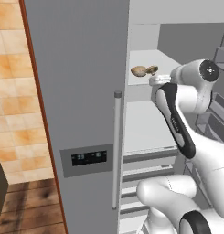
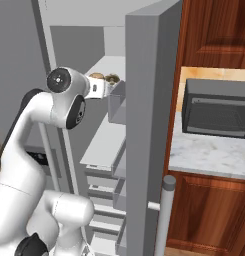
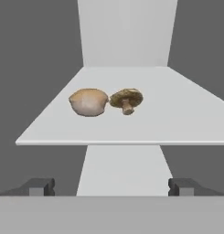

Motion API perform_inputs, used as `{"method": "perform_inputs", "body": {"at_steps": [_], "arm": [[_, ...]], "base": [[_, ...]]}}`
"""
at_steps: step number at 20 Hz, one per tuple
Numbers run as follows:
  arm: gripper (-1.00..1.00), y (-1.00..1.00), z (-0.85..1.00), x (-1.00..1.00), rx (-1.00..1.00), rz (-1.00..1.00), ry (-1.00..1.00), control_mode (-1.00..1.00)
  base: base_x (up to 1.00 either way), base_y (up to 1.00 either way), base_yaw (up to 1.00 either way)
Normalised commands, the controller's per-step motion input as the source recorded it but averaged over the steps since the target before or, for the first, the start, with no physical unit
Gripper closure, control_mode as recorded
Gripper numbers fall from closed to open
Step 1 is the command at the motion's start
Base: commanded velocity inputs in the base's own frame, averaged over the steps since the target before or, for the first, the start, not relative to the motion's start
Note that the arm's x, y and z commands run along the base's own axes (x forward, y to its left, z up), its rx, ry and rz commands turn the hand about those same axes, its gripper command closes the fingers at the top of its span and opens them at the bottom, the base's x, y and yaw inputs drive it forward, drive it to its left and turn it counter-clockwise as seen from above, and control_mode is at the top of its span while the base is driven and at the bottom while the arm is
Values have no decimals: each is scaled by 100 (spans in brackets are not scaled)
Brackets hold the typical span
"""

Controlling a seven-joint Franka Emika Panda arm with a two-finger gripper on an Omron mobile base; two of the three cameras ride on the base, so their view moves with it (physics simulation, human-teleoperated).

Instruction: Move the mushroom and chicken breast from the top shelf to the second highest shelf to make space. Then, place the pitcher from the counter on the cleared top shelf.

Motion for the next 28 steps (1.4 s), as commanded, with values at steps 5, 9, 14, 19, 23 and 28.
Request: {"method": "perform_inputs", "body": {"at_steps": [5, 9, 14, 19, 23, 28], "arm": [[-100, -19, 6, 33, 0, 0, 8, -100], [-100, -5, 0, 37, 0, 0, 11, -100], [-100, 0, 0, 55, 0, 0, 8, -100], [-100, 0, -11, 56, 0, 0, 2, -100], [-100, -9, -11, 54, 0, 1, 0, -100], [-100, -16, -17, 47, 0, 4, 0, -100]], "base": [[0, 0, 0], [0, 0, 0], [0, 0, 0], [0, 0, 0], [0, 0, 0], [0, 0, 0]]}}
